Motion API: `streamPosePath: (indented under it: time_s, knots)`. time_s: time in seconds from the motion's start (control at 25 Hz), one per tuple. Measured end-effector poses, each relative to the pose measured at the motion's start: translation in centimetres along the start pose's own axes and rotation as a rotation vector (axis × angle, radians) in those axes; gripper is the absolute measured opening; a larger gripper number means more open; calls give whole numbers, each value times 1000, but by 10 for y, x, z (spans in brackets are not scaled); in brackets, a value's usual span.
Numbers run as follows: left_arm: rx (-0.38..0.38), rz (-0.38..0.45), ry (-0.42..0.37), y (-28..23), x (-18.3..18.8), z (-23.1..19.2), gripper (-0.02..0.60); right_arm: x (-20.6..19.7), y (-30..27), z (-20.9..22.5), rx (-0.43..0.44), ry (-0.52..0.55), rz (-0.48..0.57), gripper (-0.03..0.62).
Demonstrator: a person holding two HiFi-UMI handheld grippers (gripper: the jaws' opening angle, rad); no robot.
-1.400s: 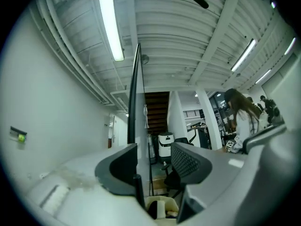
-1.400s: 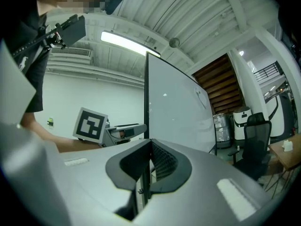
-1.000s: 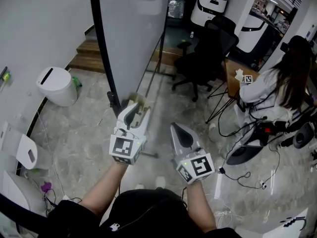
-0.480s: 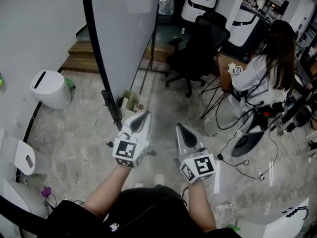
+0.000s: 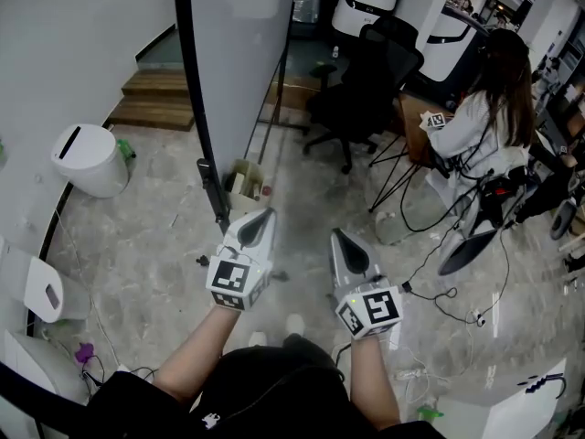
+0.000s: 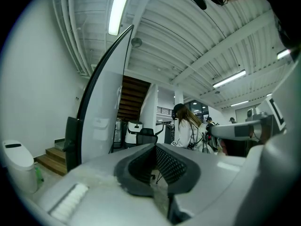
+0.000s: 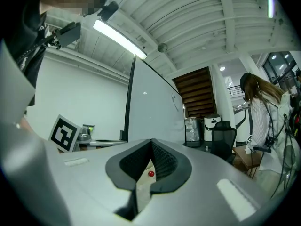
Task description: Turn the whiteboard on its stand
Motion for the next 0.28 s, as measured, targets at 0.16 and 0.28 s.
streamPosePath:
  time_s: [0.16, 0.28]
  knots:
    - [3, -10, -5, 10, -9, -13, 3, -3, 0, -11, -1, -5, -6, 8]
    - [-3, -17, -4, 17, -15, -18, 3, -9, 0, -20, -6, -11, -15, 8]
Point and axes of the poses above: the fingertips, and each gripper's own axes: y backward along the fingers, z to its right, x out of its top, the point moved 8 cm from there along y, backward along the fingers, and after that the axes turned 11 degrees about y, right-handed, at the moved point
